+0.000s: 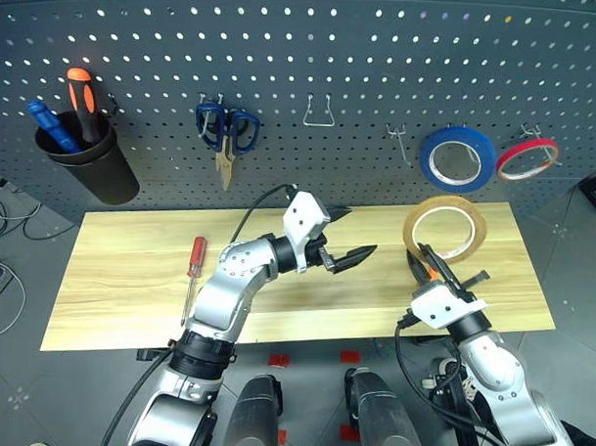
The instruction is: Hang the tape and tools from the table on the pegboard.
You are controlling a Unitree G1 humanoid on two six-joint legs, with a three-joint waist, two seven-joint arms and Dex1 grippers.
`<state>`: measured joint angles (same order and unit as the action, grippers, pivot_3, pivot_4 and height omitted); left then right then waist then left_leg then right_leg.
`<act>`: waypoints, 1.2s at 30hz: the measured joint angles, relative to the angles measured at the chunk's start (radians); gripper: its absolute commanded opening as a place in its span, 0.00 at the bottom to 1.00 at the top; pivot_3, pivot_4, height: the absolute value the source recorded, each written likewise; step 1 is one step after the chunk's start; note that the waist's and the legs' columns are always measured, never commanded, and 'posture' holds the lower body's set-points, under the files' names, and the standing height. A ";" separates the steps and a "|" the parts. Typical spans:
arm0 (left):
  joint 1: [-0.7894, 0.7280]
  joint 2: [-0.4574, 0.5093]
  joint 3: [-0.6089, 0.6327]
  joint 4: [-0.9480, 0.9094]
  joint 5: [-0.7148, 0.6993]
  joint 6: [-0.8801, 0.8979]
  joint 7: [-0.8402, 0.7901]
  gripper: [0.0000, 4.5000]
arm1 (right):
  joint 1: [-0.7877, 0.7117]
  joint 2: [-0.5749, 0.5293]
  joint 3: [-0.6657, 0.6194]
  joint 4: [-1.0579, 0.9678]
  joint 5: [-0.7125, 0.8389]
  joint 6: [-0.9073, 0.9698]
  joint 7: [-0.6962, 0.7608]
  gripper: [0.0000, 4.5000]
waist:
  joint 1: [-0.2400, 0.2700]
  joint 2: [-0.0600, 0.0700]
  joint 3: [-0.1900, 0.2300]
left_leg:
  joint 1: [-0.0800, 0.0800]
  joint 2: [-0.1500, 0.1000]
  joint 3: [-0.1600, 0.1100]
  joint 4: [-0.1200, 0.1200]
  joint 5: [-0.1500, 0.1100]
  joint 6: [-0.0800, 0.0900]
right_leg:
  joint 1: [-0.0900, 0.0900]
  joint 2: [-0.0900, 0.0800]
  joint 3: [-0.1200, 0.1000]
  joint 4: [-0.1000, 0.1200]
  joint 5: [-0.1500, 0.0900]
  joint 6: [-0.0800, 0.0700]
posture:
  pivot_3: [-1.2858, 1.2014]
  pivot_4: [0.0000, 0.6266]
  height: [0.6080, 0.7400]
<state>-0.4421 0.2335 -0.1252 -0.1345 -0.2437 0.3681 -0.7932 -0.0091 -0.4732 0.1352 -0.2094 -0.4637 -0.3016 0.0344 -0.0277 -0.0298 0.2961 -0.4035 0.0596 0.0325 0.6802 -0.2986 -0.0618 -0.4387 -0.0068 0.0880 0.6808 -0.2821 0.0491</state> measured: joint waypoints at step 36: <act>0.033 0.011 -0.032 -0.043 -0.013 0.004 0.124 1.00 | -0.176 0.087 0.035 0.340 0.234 0.029 0.234 0.99 | 0.036 -0.004 -0.070 | 0.002 0.001 0.002 0.000 0.000 0.001 | 0.002 0.000 0.000 0.001 0.001 -0.002 | 0.53 0.33 1.00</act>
<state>-0.4094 0.2448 -0.1569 -0.1771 -0.2568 0.3718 -0.6693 -0.1850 -0.3863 0.1704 0.1310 -0.2295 -0.2730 0.2684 0.0078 -0.0337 0.2258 -0.4011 0.0607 0.0347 0.6804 -0.2989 -0.0609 -0.4369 -0.0065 0.0881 0.6821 -0.2813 0.0475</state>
